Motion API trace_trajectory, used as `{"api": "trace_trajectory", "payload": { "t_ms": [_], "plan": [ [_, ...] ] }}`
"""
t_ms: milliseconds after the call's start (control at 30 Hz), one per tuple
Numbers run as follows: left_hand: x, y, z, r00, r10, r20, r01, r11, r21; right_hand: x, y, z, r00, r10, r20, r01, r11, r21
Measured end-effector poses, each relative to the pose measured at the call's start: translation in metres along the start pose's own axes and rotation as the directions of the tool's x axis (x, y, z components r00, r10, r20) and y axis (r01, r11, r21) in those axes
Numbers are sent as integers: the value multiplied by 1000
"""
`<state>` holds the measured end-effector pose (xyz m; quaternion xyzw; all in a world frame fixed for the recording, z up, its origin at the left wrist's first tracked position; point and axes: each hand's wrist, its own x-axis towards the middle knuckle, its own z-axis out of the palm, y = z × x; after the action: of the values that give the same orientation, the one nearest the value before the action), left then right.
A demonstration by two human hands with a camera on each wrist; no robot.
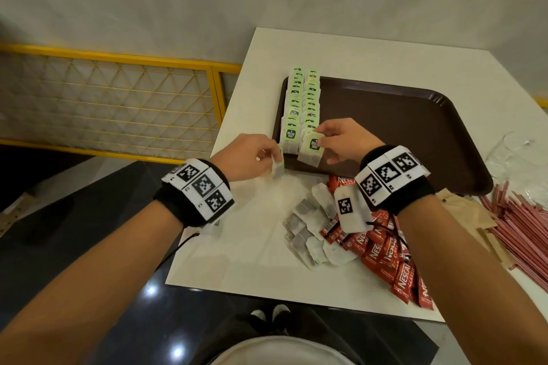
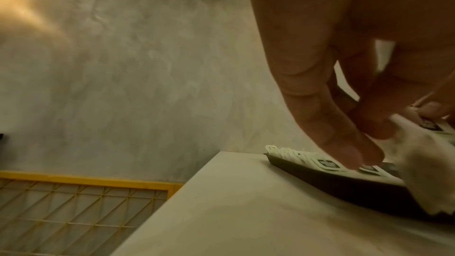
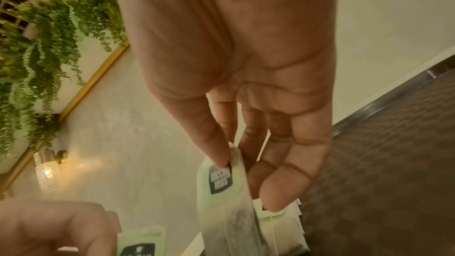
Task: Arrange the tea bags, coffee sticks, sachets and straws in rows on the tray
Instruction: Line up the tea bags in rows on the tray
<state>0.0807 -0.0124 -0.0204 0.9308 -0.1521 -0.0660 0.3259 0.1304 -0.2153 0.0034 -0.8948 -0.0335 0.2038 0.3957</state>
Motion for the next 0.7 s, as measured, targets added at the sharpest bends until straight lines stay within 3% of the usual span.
{"api": "trace_trajectory", "payload": {
  "t_ms": [133, 267, 433, 700],
  "plan": [
    [17, 2, -5, 996, -82, -24, 75, 974, -216, 15, -1, -5, 998, 49, -30, -48, 998, 38],
    [37, 2, -4, 989, -150, 7, 139, 901, -412, 27, 1, -8, 992, 121, 26, -122, 992, 22],
    [59, -3, 1, 976, -203, 81, 216, 951, -220, 39, 0, -10, 983, 171, 73, -173, 984, 33],
    [76, -5, 4, 984, -166, 59, 164, 986, 31, 51, 6, -8, 976, 207, 72, -204, 978, -38]
  ]
}}
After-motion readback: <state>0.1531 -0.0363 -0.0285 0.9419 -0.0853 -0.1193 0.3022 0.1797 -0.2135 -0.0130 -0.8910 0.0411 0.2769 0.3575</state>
